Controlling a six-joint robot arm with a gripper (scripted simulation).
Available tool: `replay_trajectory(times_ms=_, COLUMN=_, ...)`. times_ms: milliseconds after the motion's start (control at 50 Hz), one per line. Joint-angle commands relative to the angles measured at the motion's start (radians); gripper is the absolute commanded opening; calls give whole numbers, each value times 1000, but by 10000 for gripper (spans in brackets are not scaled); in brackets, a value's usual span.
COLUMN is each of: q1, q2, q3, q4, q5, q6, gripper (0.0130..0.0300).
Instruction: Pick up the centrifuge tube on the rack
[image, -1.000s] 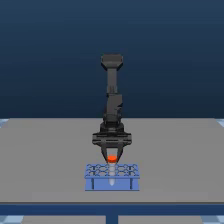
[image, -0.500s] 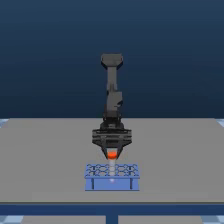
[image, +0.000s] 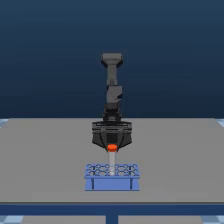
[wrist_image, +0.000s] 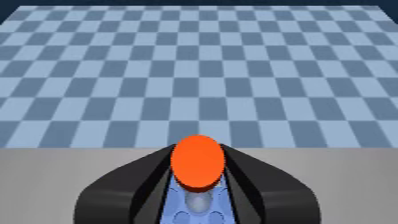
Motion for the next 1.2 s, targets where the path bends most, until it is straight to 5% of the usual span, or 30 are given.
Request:
replay_trajectory(times_ms=20, q1=0, q2=-6, q3=-6, q4=-3, q5=25, q6=3, gripper=130)
replay_trajectory(times_ms=1200, q1=0, q2=-28, q3=-27, q4=-123, q5=69, q6=123, gripper=130)
